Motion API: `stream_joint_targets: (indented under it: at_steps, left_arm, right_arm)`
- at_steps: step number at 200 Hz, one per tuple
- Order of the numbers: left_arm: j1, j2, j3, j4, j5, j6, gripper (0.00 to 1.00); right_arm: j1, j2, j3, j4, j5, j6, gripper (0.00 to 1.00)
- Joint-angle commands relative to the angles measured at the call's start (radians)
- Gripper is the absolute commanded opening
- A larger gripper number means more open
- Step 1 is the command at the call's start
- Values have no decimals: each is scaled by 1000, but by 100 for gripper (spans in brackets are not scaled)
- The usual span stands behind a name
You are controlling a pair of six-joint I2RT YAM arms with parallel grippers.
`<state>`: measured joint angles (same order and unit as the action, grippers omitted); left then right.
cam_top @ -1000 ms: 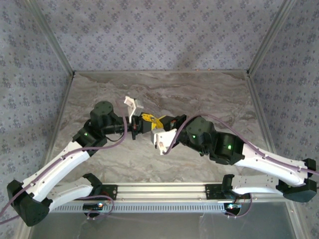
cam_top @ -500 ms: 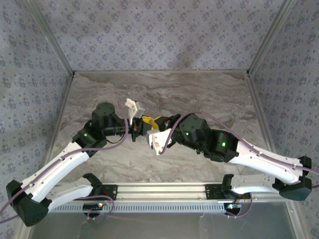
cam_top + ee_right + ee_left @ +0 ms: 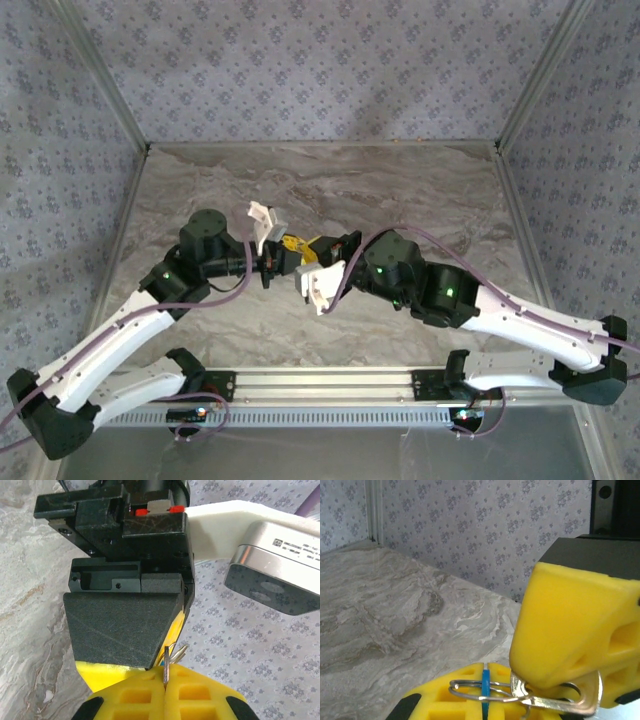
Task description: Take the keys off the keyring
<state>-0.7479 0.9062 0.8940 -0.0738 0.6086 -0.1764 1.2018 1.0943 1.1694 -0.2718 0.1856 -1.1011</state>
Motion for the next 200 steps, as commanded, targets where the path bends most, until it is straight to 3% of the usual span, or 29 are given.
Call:
stream_joint_targets:
  at_steps: [1,84,146,200]
  left_arm:
    - [-53,-61,36,344,135,-16,0]
    - [-52,-87,31,343,143,-20,0]
    - [-51,-91,3,362,90,-23,0]
    - [-52,-74,-13,368,53,-22,18]
  right_arm:
    - [4,69,-84,-171,-113,-52,0]
    - [-5,28,-124,-219,-94,-58,0]
    - [-20,3,-105,-144,-100,-25,0]
    - [-44,32,-55,-28,-83,17,0]
